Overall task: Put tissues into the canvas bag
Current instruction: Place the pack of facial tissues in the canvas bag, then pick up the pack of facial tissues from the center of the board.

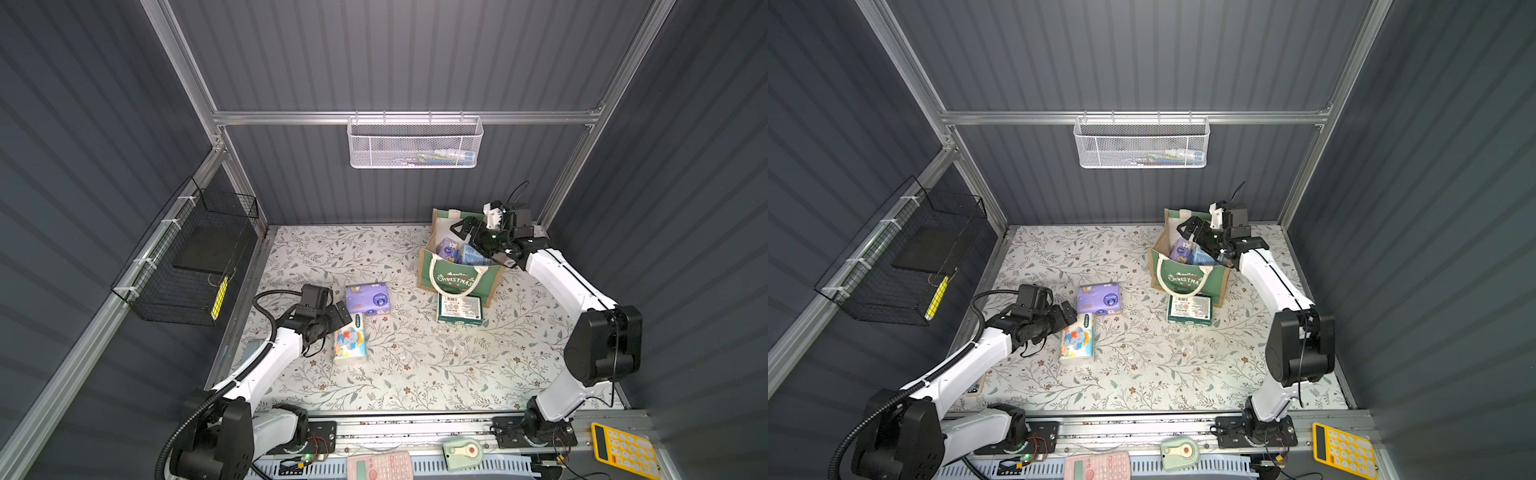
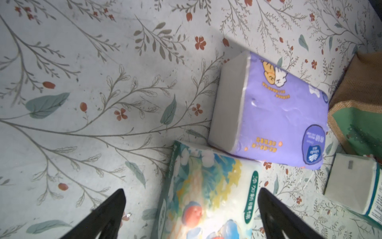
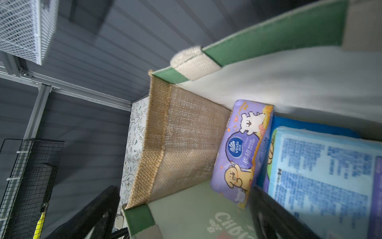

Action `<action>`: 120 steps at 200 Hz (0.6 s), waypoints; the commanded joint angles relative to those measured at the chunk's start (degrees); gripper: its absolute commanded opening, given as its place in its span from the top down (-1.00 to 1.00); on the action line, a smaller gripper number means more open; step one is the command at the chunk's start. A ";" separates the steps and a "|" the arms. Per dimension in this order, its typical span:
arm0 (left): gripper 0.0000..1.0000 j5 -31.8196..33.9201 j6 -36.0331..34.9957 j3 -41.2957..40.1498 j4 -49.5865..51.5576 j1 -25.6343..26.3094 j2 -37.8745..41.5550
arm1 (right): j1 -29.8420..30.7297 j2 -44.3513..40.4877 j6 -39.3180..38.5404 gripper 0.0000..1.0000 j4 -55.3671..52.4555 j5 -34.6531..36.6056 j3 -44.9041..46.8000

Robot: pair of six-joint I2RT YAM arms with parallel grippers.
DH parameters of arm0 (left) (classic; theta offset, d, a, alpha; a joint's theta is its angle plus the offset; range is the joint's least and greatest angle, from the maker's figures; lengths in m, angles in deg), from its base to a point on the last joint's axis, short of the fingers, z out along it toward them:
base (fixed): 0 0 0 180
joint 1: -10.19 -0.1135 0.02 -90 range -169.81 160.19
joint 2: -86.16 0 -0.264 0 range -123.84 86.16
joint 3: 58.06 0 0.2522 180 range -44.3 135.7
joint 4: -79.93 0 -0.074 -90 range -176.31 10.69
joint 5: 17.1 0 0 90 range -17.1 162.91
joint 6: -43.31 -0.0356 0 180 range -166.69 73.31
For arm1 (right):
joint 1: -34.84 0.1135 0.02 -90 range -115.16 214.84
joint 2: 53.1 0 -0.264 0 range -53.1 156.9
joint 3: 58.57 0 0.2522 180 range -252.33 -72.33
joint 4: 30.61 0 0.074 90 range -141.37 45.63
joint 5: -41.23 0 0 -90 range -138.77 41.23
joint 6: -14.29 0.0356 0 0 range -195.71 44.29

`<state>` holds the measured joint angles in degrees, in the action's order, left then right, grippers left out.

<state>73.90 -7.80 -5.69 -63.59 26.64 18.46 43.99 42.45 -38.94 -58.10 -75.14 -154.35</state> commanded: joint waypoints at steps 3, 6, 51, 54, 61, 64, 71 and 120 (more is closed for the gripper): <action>-0.99 -3.15 0.89 -1.17 -0.80 0.03 1.40 | -0.01 -3.35 -1.86 -0.98 1.43 1.31 1.69; -0.99 -3.35 0.92 -1.36 -0.92 0.18 1.43 | -0.01 -3.76 -1.96 -0.98 1.56 1.45 1.91; -1.00 -3.53 3.47 -2.07 -3.56 9.00 0.06 | -0.01 -10.28 -2.75 -0.98 2.77 3.02 5.57; -0.99 -3.65 3.96 -2.09 -3.93 9.64 -0.27 | -0.01 -10.72 -2.69 -0.98 2.76 3.07 5.73; -0.99 -4.31 5.01 -2.30 -5.05 10.75 -0.86 | -0.01 -11.50 -2.79 -0.98 2.69 3.04 6.19; -1.00 -4.86 5.55 -2.42 -5.76 11.03 -1.07 | -0.01 -11.89 -2.83 -0.98 2.63 3.07 6.44; -1.00 -6.25 6.85 -2.94 -7.47 11.54 -1.66 | -0.01 -12.88 -3.00 -0.98 2.37 3.28 7.12; -0.99 -7.23 13.60 -2.61 -14.26 17.79 -4.52 | 0.08 -23.35 -3.37 -0.90 -0.23 8.83 15.45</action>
<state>68.13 1.08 -8.60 -73.62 41.41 15.51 43.99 23.78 -41.19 -56.49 -70.77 -142.35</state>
